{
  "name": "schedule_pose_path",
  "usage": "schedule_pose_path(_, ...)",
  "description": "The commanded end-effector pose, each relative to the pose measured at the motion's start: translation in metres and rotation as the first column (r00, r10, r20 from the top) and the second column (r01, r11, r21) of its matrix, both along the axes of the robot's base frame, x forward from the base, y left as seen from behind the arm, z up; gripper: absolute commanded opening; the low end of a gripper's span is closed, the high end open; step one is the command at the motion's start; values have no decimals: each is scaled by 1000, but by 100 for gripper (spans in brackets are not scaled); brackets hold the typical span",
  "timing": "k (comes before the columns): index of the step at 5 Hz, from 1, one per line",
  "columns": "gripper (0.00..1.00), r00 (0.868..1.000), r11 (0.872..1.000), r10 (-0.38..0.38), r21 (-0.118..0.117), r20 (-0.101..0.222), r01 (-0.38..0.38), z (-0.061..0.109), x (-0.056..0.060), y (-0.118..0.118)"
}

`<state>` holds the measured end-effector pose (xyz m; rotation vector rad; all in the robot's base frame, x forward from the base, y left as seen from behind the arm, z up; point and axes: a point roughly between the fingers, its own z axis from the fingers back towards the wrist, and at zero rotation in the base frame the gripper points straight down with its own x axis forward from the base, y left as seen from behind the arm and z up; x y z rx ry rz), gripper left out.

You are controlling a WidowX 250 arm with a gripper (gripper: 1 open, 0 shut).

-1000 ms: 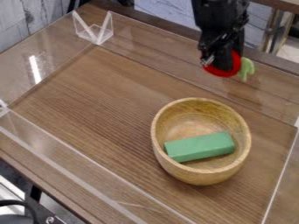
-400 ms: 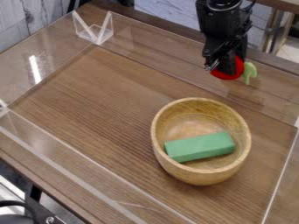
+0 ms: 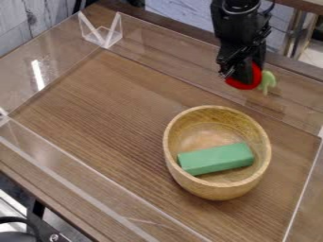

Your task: Move the red fruit to the left

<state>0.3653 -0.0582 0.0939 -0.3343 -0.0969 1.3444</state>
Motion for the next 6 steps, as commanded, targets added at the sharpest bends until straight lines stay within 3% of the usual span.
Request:
schedule_pose_path(1, 0, 996, 1000, -9, -10, 90, 10, 36, 7, -8)
schedule_pose_path(2, 0, 995, 1000, -6, -16, 95, 8, 44, 10, -16)
schedule_pose_path(3, 0, 992, 997, 72, -36, 105, -68, 51, 5, 5)
schedule_pose_path(4, 0, 975, 981, 189, -57, 113, -184, 62, -5, 45)
schedule_pose_path(5, 0, 940, 949, 316, -52, 129, -312, 59, -17, 95)
schedule_pose_path(6, 0, 901, 910, 414, -37, 129, -413, 42, -32, 142)
